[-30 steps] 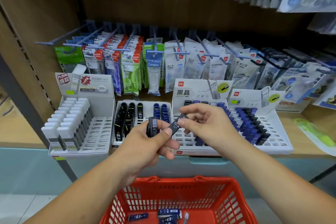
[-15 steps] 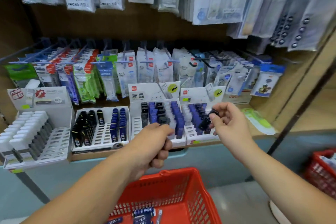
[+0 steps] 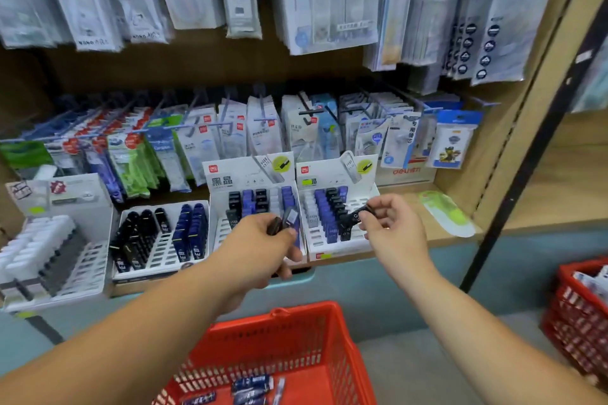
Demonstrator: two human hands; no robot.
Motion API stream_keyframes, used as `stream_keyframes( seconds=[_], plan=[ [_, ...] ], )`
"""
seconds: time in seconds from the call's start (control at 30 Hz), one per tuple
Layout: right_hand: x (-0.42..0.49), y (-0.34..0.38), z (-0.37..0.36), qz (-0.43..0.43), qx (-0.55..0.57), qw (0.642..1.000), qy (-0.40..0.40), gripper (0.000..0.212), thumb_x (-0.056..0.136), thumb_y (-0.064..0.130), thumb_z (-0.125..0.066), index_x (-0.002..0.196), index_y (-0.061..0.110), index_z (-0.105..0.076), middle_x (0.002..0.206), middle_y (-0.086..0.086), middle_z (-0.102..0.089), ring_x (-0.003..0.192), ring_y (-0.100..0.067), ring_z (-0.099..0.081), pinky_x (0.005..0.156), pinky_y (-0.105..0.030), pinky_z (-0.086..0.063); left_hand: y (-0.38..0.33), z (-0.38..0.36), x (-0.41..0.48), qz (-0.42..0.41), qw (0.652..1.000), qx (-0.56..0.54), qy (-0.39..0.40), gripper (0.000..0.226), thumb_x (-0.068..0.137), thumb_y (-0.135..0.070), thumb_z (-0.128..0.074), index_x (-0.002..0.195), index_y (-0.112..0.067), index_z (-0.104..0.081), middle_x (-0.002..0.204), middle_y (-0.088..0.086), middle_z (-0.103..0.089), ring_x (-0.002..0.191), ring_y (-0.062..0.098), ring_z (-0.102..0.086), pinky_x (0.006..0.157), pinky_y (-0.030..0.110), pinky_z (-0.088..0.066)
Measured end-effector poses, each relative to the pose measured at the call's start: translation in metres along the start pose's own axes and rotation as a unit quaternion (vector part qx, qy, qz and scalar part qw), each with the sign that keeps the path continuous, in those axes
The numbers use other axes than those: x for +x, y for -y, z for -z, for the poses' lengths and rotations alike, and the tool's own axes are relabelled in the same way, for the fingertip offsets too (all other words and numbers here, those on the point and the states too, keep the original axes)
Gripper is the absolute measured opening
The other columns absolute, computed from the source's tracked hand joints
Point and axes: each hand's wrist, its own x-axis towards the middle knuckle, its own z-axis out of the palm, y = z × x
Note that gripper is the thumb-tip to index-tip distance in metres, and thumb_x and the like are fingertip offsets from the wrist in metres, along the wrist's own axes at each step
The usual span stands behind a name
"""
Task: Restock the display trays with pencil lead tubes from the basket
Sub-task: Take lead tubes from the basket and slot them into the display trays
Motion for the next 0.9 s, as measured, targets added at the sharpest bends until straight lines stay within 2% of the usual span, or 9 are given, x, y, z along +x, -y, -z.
stream_keyframes(
  seconds=[0.13,0.33,0.43,0.5,0.53,0.6,0.7,0.8,0.9],
  plan=[
    [0.001,-0.003,0.003,0.006,0.003,1.000,0.001,0.026,0.089,-0.002,-0.073,0.090,0.021,-0.060,0.081,-0.003,-0.065,0.081,-0.032,-0.066,0.072,-0.029,-0.054,0.015,-0.017,0.019,0.011,0.999,-0.031,0.025,0.007,0.105,-0.011,-0.051,0.104,-0.007,-0.056,0.093,0.009,-0.079,0.063,0.016,-0.066,0.045,0.022,-0.026],
    [0.013,-0.015,0.014,0.004,-0.029,0.999,-0.018,0.027,0.089,-0.005,-0.070,0.091,0.020,-0.061,0.087,-0.010,-0.068,0.083,-0.041,-0.067,0.079,-0.053,-0.059,0.021,-0.035,0.045,-0.002,0.998,-0.051,0.042,0.020,0.105,-0.026,-0.058,0.109,-0.006,-0.053,0.088,0.005,-0.079,0.063,0.017,-0.074,0.038,0.016,-0.030],
    [0.037,-0.014,0.012,0.003,-0.053,0.998,-0.029,0.025,0.090,-0.002,-0.071,0.090,0.022,-0.060,0.089,-0.011,-0.069,0.085,-0.038,-0.069,0.080,-0.052,-0.060,0.022,-0.040,0.055,-0.013,0.997,-0.063,0.043,0.029,0.103,-0.031,-0.061,0.105,-0.003,-0.054,0.077,0.009,-0.078,0.053,0.021,-0.066,0.046,0.018,-0.042],
    [0.060,-0.014,0.008,0.002,-0.080,0.996,-0.029,0.027,0.090,0.000,-0.071,0.087,0.025,-0.060,0.084,-0.008,-0.068,0.084,-0.035,-0.069,0.078,-0.051,-0.060,0.025,-0.041,0.063,-0.022,0.996,-0.075,0.030,0.033,0.101,-0.032,-0.065,0.102,0.000,-0.055,0.069,0.012,-0.075,0.049,0.023,-0.058,0.060,0.031,-0.051],
    [0.071,-0.015,0.005,0.004,-0.099,0.995,-0.022,0.029,0.089,0.000,-0.071,0.085,0.026,-0.060,0.081,-0.006,-0.067,0.082,-0.032,-0.069,0.077,-0.048,-0.059,0.027,-0.042,0.065,-0.024,0.996,-0.084,0.019,0.033,0.100,-0.031,-0.067,0.099,0.000,-0.056,0.066,0.012,-0.073,0.049,0.023,-0.055,0.061,0.035,-0.050],
    [0.090,-0.018,-0.001,0.013,-0.139,0.990,0.008,0.032,0.087,0.001,-0.073,0.081,0.029,-0.060,0.078,-0.001,-0.066,0.075,-0.026,-0.066,0.076,-0.044,-0.057,0.028,-0.045,0.070,-0.032,0.994,-0.108,0.003,0.028,0.098,-0.026,-0.068,0.096,0.000,-0.059,0.064,0.012,-0.070,0.048,0.021,-0.052,0.058,0.033,-0.049],
    [0.112,-0.029,-0.012,0.028,-0.183,0.982,0.047,0.029,0.087,0.001,-0.073,0.082,0.028,-0.063,0.081,0.000,-0.066,0.072,-0.018,-0.059,0.080,-0.043,-0.055,0.027,-0.051,0.076,-0.040,0.991,-0.129,0.001,0.011,0.102,-0.016,-0.062,0.100,-0.006,-0.064,0.072,0.011,-0.074,0.045,0.016,-0.051,0.048,0.022,-0.044],
    [0.123,-0.042,-0.017,0.051,-0.209,0.975,0.057,0.019,0.089,0.002,-0.072,0.089,0.020,-0.065,0.081,0.008,-0.065,0.065,-0.007,-0.055,0.078,-0.034,-0.053,0.024,-0.054,0.082,-0.043,0.990,-0.138,0.008,0.006,0.104,-0.017,-0.058,0.104,-0.013,-0.063,0.080,0.004,-0.078,0.045,0.016,-0.053,0.045,0.017,-0.039],
    [0.126,-0.054,-0.015,0.085,-0.245,0.964,0.061,0.016,0.090,0.000,-0.070,0.096,0.015,-0.069,0.077,0.019,-0.062,0.066,0.008,-0.055,0.065,-0.006,-0.041,0.023,-0.052,0.087,-0.043,0.989,-0.144,0.003,0.007,0.104,-0.021,-0.060,0.104,-0.015,-0.062,0.080,0.001,-0.078,0.048,0.017,-0.055,0.043,0.017,-0.037]
  ],
)
